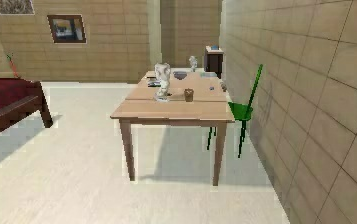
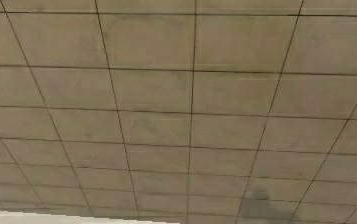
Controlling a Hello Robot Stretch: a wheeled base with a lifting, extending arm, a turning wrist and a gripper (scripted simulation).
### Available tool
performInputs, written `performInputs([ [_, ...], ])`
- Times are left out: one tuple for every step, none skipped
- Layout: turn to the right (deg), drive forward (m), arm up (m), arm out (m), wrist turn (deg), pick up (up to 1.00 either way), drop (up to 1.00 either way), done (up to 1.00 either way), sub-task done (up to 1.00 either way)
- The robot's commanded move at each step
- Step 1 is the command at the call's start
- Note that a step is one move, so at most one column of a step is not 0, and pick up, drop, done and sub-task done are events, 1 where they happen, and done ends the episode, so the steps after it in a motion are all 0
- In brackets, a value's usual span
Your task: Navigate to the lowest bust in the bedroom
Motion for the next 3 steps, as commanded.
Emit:
performInputs([
  [0.0,0.9,0.0,0.0,0.0,0.0,0.0,0.0,0.0],
  [-45.0,0.0,0.0,0.0,0.0,0.0,0.0,0.0,0.0],
  [-30.0,0.0,0.0,0.0,0.0,0.0,0.0,0.0,0.0],
])
